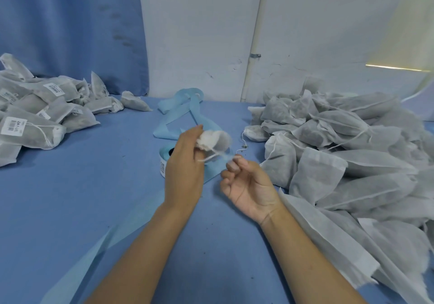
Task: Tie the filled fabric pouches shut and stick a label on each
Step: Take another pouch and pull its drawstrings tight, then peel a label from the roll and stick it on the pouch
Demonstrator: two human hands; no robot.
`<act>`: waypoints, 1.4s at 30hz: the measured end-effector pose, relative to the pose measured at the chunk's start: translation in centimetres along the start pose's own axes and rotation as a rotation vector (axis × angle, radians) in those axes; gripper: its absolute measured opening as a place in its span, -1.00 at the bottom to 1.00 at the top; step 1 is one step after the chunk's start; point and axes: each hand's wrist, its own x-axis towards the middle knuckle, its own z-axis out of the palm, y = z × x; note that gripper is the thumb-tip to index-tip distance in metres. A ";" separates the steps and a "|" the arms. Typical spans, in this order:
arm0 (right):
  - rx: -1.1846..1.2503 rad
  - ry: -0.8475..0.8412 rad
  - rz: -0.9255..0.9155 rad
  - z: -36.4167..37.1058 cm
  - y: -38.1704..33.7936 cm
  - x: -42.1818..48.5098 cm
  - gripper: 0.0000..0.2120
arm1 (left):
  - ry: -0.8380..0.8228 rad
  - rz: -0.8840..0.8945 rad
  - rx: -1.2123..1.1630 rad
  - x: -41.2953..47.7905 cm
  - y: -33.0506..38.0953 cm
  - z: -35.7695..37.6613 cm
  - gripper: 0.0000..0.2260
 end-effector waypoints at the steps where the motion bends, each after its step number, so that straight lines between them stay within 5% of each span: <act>1: -0.078 0.085 -0.036 0.1 0.1 0.2 -0.81 | 0.057 0.007 -0.083 0.2 0.7 -0.1 -0.64; 7: -0.331 0.294 -0.256 0.7 0.4 0.8 -0.97 | 0.148 -0.027 -0.328 1.4 2.7 -0.3 -0.73; 12: -0.277 0.293 -0.206 0.9 0.2 0.7 -0.87 | 0.003 -0.262 -0.460 2.2 2.0 -0.6 -0.78; 16: -0.270 0.369 -0.177 1.2 0.3 0.7 -0.99 | -0.102 -0.520 -0.686 2.4 1.2 -1.0 -0.76; 20: -0.222 0.428 -0.203 1.2 0.4 1.0 -0.91 | -0.136 -0.561 -0.889 1.8 0.6 -1.2 -0.71; 25: -0.177 0.466 -0.272 1.7 1.1 1.1 -0.91 | -0.226 -0.599 -0.769 -0.4 0.9 0.2 -0.58; 29: -0.244 0.445 -0.252 1.9 1.8 0.9 -0.94 | -0.083 -0.540 -0.548 -1.6 1.2 1.6 -0.77; 33: -0.412 0.444 -0.225 1.8 2.2 0.8 -0.91 | 0.033 -0.623 -0.539 -0.9 0.4 1.0 -0.81; 42: -0.721 0.356 -0.223 1.4 2.4 0.8 -0.91 | 0.021 -0.706 -0.645 -0.2 -0.2 -0.4 -0.89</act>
